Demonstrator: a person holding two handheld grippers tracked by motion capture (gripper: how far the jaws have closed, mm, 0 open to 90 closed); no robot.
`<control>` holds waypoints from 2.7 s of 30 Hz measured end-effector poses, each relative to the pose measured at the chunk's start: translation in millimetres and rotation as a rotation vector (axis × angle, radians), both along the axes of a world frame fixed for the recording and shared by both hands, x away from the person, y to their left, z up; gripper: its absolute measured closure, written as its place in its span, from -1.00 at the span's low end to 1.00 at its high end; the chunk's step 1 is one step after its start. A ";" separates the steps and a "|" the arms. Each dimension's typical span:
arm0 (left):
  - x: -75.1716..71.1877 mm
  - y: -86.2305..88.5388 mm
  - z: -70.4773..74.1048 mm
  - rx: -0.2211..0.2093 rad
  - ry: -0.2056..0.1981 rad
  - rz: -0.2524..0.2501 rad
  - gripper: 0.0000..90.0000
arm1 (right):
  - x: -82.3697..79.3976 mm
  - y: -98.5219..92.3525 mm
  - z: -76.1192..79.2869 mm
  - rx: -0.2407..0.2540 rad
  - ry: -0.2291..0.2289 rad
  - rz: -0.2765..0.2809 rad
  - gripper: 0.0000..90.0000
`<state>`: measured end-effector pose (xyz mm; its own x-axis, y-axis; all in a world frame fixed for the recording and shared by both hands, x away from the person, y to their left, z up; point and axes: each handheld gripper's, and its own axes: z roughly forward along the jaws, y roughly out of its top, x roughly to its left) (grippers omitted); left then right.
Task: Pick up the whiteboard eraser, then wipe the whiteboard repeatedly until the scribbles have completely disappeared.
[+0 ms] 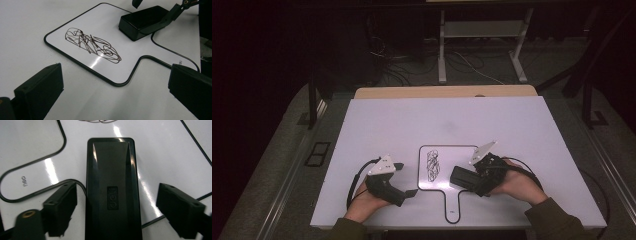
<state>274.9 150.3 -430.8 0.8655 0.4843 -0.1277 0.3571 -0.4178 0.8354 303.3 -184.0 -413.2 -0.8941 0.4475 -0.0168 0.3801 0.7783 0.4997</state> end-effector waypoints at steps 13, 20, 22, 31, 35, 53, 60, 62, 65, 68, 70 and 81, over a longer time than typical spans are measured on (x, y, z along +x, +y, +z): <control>-0.3 -0.5 -0.4 -0.004 0.006 -0.003 -1.00 | -1.3 5.4 -7.1 -0.048 -0.002 0.027 -0.35; -0.3 -0.6 -0.5 -0.003 0.007 -0.005 -1.00 | -2.2 6.3 -9.4 -0.054 0.002 0.041 -0.17; -0.3 -0.5 -0.4 -0.004 0.007 -0.005 -1.00 | -2.4 6.7 -9.5 -0.056 -0.003 0.042 -0.16; -0.5 -0.7 -0.5 -0.006 0.007 -0.010 -1.00 | -2.2 6.3 -8.9 -0.055 0.003 0.023 -0.15; -0.6 -0.9 -0.7 -0.004 0.007 -0.013 -1.00 | -1.2 4.9 -8.3 -0.050 0.021 0.010 -0.15; -1.4 -0.3 -0.3 -0.012 0.006 -0.018 -1.00 | 4.6 -2.6 2.2 -0.013 0.027 -0.025 -0.14; -1.9 -1.3 0.3 -0.012 0.000 -0.020 -1.00 | 12.7 4.1 11.7 0.011 0.017 -0.037 -0.14; -1.9 -1.4 0.3 -0.011 -0.001 -0.021 -1.00 | 14.2 5.6 12.7 0.011 0.014 -0.037 -0.14; -2.2 -1.3 0.4 -0.011 0.001 -0.024 -1.00 | 19.2 9.1 16.6 0.030 0.011 -0.039 -0.14; -1.9 -1.3 0.0 -0.012 0.000 -0.023 -1.00 | 27.0 13.1 19.8 0.037 0.006 -0.051 -0.14; -1.7 -1.3 -0.1 -0.012 0.000 -0.023 -1.00 | 30.8 15.3 21.2 0.042 0.003 -0.057 -0.14; -3.8 -3.6 0.5 -0.006 -0.013 -0.028 -1.00 | 42.8 31.2 27.0 0.050 -0.012 -0.055 -0.14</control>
<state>271.2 146.8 -430.3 0.8806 0.4587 -0.1189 0.3339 -0.4228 0.8425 346.1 -152.8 -386.1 -0.8679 0.4968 -0.0043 0.4155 0.7305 0.5420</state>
